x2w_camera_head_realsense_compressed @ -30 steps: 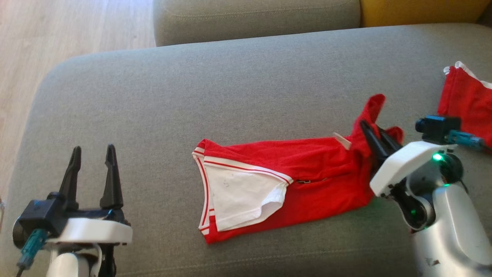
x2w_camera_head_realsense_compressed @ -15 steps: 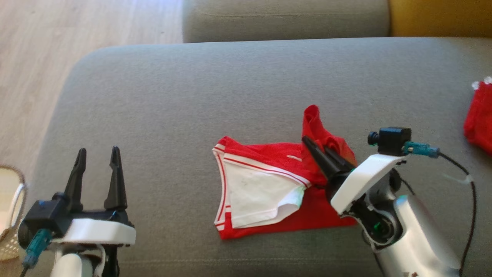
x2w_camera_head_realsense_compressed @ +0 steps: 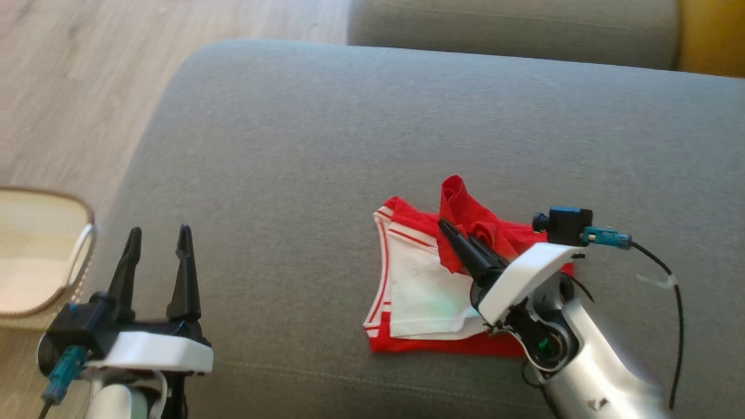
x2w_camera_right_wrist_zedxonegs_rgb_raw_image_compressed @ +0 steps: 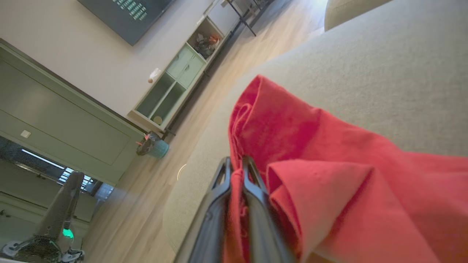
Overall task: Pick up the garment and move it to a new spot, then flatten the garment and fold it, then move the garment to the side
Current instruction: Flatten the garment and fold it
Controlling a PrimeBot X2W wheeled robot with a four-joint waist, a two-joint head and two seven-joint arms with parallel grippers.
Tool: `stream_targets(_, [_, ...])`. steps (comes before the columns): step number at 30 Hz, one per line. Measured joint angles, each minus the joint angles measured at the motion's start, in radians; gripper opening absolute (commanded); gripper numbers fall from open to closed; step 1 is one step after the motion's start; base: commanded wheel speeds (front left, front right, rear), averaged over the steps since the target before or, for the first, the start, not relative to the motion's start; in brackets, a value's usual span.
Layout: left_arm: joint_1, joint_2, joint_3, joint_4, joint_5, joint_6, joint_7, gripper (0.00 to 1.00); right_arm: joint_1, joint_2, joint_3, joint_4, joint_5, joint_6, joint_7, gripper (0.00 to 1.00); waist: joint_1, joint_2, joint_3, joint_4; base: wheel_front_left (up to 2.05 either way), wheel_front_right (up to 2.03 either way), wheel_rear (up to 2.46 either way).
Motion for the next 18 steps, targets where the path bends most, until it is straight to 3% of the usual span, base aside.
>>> stream_targets(10, [-0.001,0.0,-0.012,0.013,-0.007,0.0,0.0,1.0,-0.077,-0.001,0.11,0.179,0.083,0.0,-0.07,0.0,0.0,0.0,0.036,0.073,0.0,0.0,0.0])
stream_targets(11, [-0.001,0.0,-0.012,0.013,-0.007,0.0,0.0,1.0,-0.08,-0.001,0.127,0.191,0.096,0.0,-0.074,0.13,0.0,0.0,0.039,0.076,0.0,0.0,0.0])
stream_targets(12, [-0.001,0.0,-0.01,0.014,-0.007,0.0,0.0,1.0,-0.082,-0.001,0.14,0.201,0.106,0.0,-0.081,0.92,0.0,0.0,0.041,0.077,0.0,0.0,0.0])
stream_targets(13, [-0.001,0.0,-0.009,0.015,-0.007,0.0,0.0,1.0,-0.083,-0.001,0.154,0.207,0.123,0.0,-0.087,1.0,0.0,0.0,0.042,0.078,0.0,0.0,0.0])
stream_targets(18, [-0.001,0.0,-0.009,0.024,-0.007,0.001,0.0,1.0,-0.108,-0.002,0.247,0.185,0.21,0.0,-0.103,1.0,0.0,0.0,0.038,0.065,0.0,0.0,0.0])
